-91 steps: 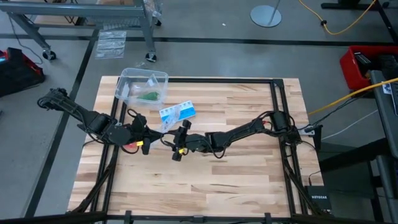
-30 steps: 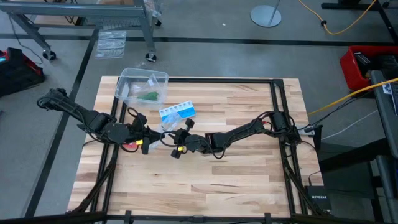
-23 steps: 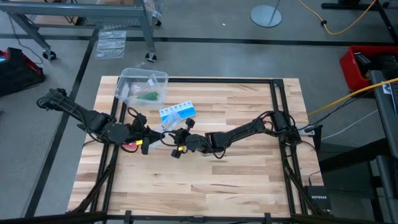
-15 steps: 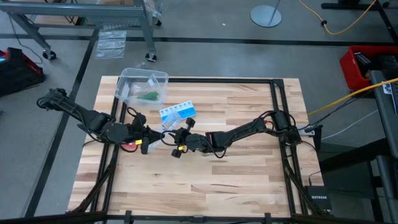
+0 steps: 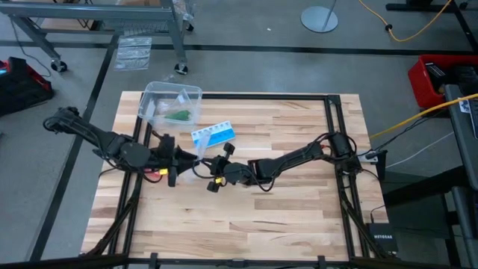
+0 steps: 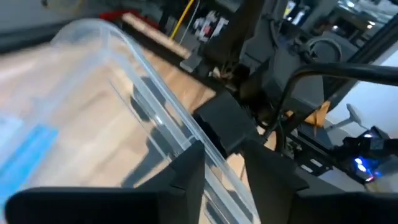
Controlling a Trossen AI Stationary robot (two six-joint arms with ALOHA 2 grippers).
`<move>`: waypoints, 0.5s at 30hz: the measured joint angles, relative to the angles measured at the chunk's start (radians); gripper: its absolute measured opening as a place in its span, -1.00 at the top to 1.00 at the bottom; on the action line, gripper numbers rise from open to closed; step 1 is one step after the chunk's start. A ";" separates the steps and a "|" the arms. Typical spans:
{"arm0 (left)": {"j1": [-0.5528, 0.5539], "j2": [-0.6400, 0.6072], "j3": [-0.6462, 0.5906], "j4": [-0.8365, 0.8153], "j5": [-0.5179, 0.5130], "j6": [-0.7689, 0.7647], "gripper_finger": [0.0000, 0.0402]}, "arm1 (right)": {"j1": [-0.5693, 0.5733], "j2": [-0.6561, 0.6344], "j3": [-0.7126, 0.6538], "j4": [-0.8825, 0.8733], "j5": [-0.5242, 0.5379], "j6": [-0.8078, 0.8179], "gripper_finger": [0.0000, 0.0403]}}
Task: Roll bandage
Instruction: Close the transparent container
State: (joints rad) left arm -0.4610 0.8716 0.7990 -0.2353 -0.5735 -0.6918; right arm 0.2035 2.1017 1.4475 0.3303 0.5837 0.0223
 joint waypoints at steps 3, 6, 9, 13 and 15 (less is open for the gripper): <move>0.026 -0.033 0.000 0.011 -0.017 0.079 0.43 | 0.000 -0.030 0.000 -0.052 0.027 -0.001 0.86; 0.050 -0.077 0.000 0.011 -0.074 0.146 0.45 | -0.001 -0.060 0.000 -0.119 0.060 -0.003 0.86; 0.075 -0.134 0.000 0.011 -0.132 0.257 0.50 | -0.010 -0.086 0.000 -0.167 0.074 -0.007 0.86; 0.099 -0.217 0.000 0.011 -0.188 0.391 0.56 | -0.037 -0.106 0.000 -0.206 0.041 -0.028 0.86; 0.108 -0.254 0.000 0.003 -0.206 0.441 0.58 | -0.056 -0.121 0.000 -0.226 0.022 -0.028 0.86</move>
State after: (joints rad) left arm -0.3530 0.6178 0.7994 -0.2318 -0.7796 -0.2503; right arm 0.1476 1.9805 1.4471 0.1041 0.6059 -0.0055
